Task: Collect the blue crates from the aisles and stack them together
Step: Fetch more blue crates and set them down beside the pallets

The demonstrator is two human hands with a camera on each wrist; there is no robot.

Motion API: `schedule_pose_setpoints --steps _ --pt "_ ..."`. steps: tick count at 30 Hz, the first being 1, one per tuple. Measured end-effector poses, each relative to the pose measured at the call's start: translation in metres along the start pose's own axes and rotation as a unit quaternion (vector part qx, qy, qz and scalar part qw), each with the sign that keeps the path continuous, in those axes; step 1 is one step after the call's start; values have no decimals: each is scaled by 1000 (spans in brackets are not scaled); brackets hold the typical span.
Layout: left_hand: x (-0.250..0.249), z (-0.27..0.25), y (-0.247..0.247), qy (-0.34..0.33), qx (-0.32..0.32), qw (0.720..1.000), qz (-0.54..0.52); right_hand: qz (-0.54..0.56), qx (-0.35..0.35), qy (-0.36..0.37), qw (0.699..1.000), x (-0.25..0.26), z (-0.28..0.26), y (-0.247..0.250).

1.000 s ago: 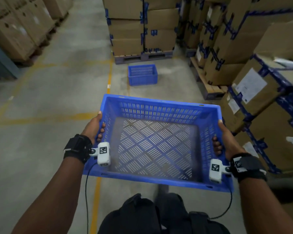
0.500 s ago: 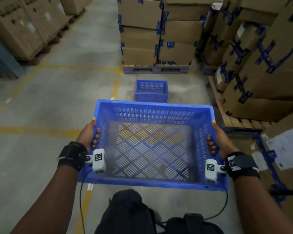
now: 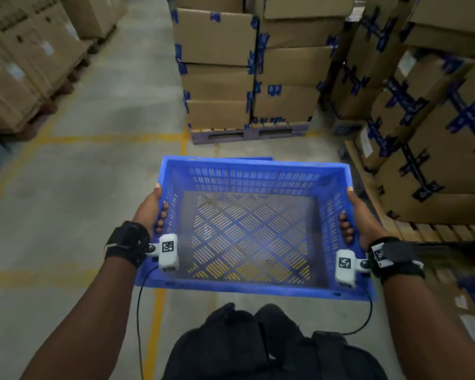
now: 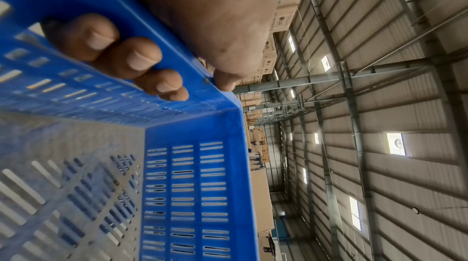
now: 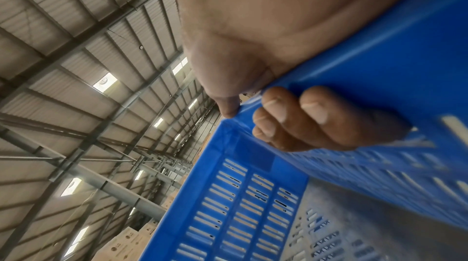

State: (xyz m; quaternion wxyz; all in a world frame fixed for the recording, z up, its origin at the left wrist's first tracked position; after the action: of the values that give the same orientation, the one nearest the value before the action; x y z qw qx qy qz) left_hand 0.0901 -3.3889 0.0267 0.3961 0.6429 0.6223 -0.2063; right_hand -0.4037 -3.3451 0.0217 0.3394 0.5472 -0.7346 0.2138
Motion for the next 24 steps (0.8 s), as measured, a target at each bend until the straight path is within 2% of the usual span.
schedule_pose_setpoints --steps 3,7,16,20,24 --pt "-50 60 -7 -6 10 1000 8 18 -3 7 1000 43 49 -18" --pt "-89 123 -17 11 3 1000 20 12 2 -14 1000 86 107 -42" --pt "-189 288 -60 22 -4 1000 14 -15 14 -22 1000 211 280 -91" --pt "-222 344 -73 27 -16 999 15 -37 10 -18 999 258 335 -116" --pt "-248 427 -79 38 -38 998 20 -42 13 -36 998 290 408 -149"
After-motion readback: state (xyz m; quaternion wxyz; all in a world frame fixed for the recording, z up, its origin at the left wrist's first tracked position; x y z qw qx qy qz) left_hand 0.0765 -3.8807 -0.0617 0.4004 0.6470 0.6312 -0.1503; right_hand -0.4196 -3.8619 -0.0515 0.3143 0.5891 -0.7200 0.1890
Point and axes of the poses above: each hand's wrist, its own z-axis towards the middle knuckle, its own y-axis out of the back of the hand, x = y × z, the point moved 6 cm from there along z, towards the middle knuckle, and after that the axes turned 8 degrees about z, right-handed, at the moved point
